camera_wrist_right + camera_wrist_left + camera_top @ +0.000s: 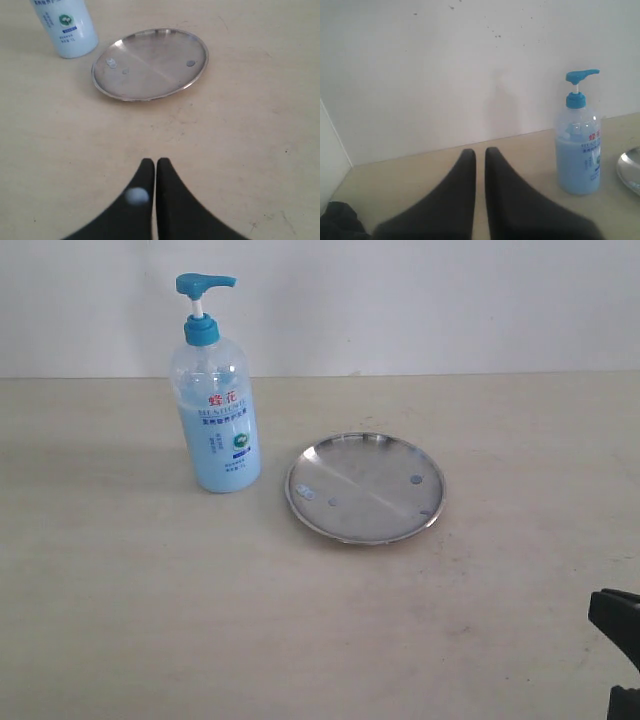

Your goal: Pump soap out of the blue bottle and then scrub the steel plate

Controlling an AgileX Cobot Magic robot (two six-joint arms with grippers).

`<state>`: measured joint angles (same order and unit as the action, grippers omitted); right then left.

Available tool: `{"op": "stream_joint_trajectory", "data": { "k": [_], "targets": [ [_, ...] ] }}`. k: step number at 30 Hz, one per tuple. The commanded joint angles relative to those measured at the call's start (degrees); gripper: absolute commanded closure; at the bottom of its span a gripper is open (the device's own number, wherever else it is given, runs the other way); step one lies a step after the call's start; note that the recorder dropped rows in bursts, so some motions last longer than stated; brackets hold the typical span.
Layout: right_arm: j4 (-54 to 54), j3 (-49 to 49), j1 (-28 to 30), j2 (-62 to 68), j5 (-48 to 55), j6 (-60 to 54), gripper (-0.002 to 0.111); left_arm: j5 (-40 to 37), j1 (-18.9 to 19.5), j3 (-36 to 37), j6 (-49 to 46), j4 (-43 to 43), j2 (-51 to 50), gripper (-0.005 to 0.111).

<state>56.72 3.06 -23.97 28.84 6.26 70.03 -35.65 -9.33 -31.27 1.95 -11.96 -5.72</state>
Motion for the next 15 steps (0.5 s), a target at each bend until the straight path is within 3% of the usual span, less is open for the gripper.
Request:
{"op": "stream_joint_trajectory", "data": {
  "k": [1, 7, 12, 15],
  "targets": [
    [0.14, -1.45, 0.14, -0.15, 1.02, 0.00, 0.109, 7.88, 0.11, 8.22, 7.20, 0.61, 2.57, 0.103],
    [0.67, -2.51, 0.14, -0.15, 2.18, -0.10, 0.109, 29.11, 0.11, 22.64, 13.23, 0.61, 2.34, 0.103],
    [0.67, -2.51, 0.14, -0.15, 2.18, -0.10, 0.109, 33.62, 0.11, 31.27, 14.59, 0.61, 2.34, 0.103],
    [0.67, -2.51, 0.14, -0.15, 2.18, -0.10, 0.109, 36.85, 0.11, 31.27, 16.61, 0.61, 2.34, 0.103]
  ]
}}
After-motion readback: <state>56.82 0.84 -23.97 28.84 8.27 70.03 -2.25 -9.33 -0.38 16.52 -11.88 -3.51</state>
